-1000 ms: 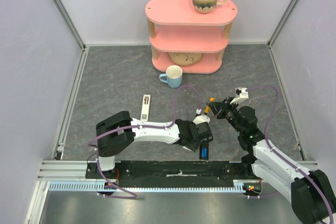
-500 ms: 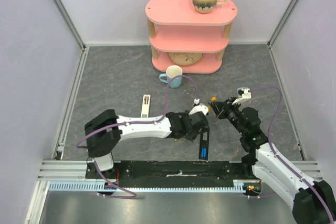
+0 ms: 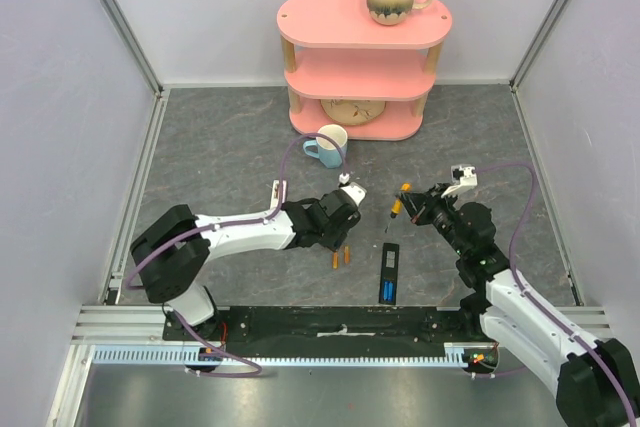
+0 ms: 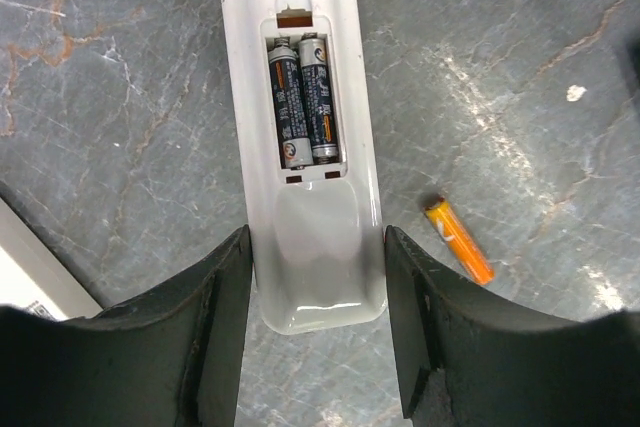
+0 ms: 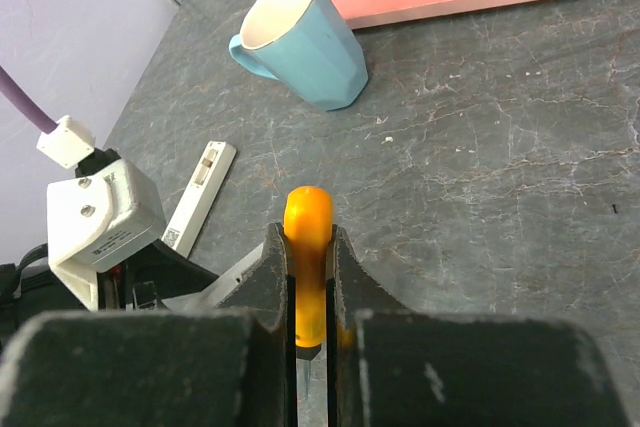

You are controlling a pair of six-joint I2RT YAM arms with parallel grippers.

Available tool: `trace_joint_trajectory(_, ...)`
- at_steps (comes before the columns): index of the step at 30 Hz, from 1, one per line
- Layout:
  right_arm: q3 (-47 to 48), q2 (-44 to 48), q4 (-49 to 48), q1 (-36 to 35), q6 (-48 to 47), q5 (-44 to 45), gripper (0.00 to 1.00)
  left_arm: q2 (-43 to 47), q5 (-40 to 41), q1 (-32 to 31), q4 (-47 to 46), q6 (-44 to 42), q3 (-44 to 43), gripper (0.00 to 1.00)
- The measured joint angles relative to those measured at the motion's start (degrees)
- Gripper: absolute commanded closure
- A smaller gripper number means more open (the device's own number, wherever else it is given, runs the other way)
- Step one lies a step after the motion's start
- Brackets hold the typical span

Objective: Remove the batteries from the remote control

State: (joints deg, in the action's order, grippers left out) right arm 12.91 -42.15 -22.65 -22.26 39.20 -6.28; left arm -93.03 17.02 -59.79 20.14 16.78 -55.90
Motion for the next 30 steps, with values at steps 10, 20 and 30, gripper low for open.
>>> trace_joint_trajectory(10,-0.2,-3.9,-3.3,0.0,0.4,-1.5,1.00,-5.4,-5.6,2.7,-5.4,-9.4,0.2,0.59)
trace_joint_trajectory(20,-0.3,-4.1,-4.1,0.0,0.7,-1.8,1.00,-7.3,-10.7,6.1,-5.9,-10.0,-1.6,0.48)
trace_joint_trajectory(30,-0.4,-8.4,-7.4,0.0,0.7,-2.3,1.00,-8.1,-15.8,7.5,-6.7,-16.1,-2.2,0.54)
